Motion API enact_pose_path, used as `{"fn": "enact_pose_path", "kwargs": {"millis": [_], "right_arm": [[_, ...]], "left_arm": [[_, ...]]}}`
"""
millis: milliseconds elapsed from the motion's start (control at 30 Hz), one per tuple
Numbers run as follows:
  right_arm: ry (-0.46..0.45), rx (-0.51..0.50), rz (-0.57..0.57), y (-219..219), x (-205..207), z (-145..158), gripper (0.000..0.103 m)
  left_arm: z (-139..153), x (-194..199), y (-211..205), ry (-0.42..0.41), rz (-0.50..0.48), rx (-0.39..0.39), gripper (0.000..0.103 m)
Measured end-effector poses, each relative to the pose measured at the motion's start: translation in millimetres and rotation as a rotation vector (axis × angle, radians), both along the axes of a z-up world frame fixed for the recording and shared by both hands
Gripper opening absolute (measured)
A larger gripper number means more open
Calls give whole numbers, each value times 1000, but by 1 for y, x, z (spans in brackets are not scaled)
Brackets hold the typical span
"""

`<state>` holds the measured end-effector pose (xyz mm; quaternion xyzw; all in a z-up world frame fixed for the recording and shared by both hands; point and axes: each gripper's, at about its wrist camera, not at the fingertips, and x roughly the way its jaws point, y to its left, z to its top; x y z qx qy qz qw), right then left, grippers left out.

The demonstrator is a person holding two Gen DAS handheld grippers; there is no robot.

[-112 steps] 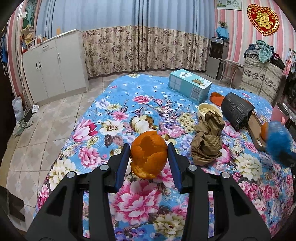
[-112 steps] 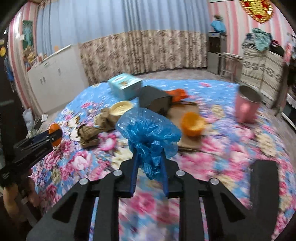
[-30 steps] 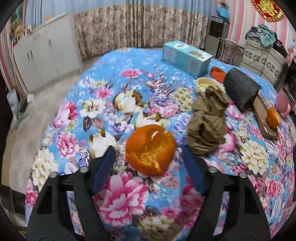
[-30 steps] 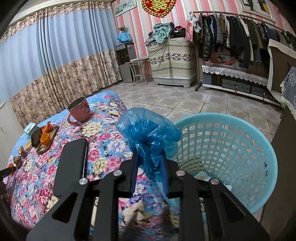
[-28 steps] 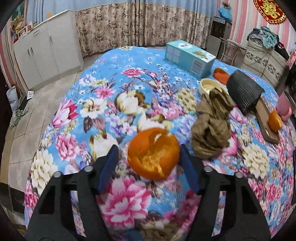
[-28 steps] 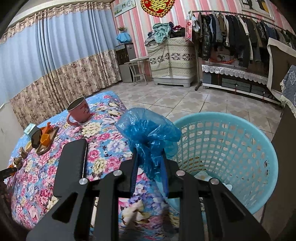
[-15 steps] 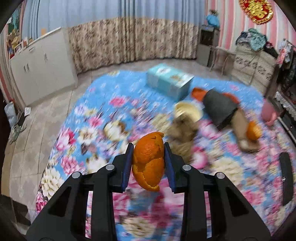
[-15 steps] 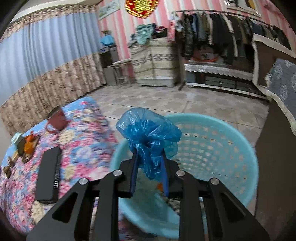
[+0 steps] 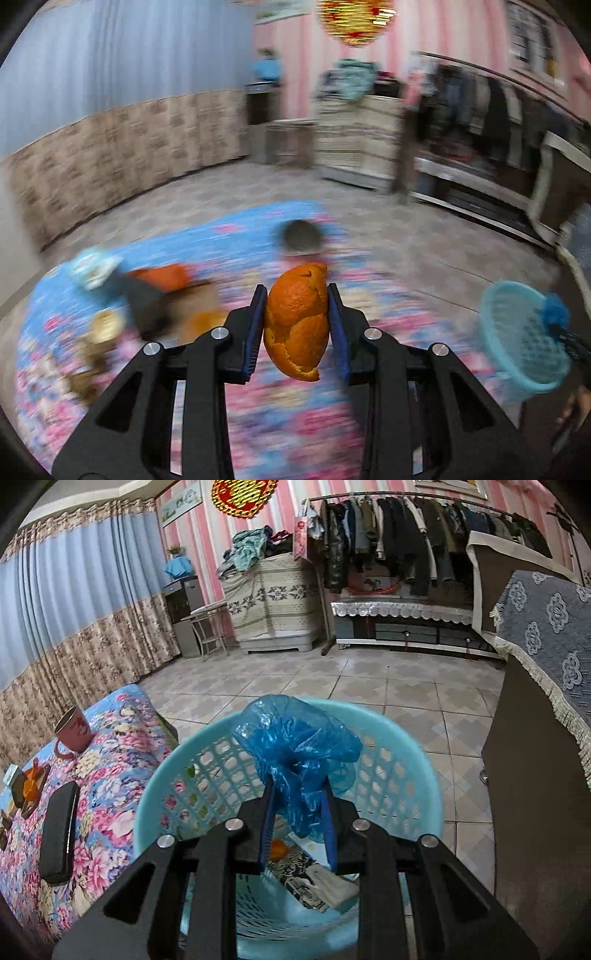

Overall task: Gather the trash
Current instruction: 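Carry the orange peel to the basket and open the left tool, then open the right tool to drop the blue bag into the basket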

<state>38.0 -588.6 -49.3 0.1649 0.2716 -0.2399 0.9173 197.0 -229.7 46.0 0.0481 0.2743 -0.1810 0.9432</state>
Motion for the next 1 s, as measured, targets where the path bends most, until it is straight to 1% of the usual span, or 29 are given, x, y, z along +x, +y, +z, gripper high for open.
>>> {"fn": "enact_pose_path", "kwargs": {"millis": [100,167,233,300,333,467,500,600,633,667,700,767,867,900,933,967,1000], "right_arm": [[-10,0,-18,-9,-7,1,23],[-19,1,-27,-14,-12,2,23],[-22,-5,-32,-18,-16,3,23],[-23,-9,-39,-20,-19,4,23],[-25,-8,-43,-23,-20,4,23],[-28,-5,-61,-32,-28,6,23],[-28,-5,-64,-34,-30,6,23],[-24,-6,-70,-36,-32,5,23],[-23,-4,-70,-37,-32,4,23],[-23,-3,-72,-38,-33,3,23],[-23,-1,-72,-38,-33,3,23],[-20,2,-71,-38,-33,2,23],[-14,3,-64,-36,-29,1,23],[-13,4,-60,-35,-28,0,23],[-12,4,-57,-34,-27,0,23],[-9,4,-51,-32,-25,0,23],[-7,4,-46,-30,-23,0,23]], "left_arm": [[-4,-9,-55,-5,-116,11,31],[-11,-17,-96,-15,-198,32,31],[-20,-24,-129,-17,-262,49,31],[-29,-30,-159,0,-327,46,31],[-35,-33,-178,21,-364,42,31],[-51,-34,-224,78,-426,25,32],[-56,-34,-235,96,-440,28,33],[-69,-32,-251,106,-452,53,35],[-73,-33,-255,110,-453,59,39],[-76,-32,-258,121,-464,61,45],[-77,-33,-259,116,-461,66,49],[-75,-34,-258,88,-441,79,67],[-67,-32,-252,55,-419,84,81],[-64,-31,-249,48,-410,85,84],[-59,-29,-246,41,-394,85,91],[-56,-27,-242,36,-380,85,95],[-52,-26,-237,28,-366,82,95]]}}
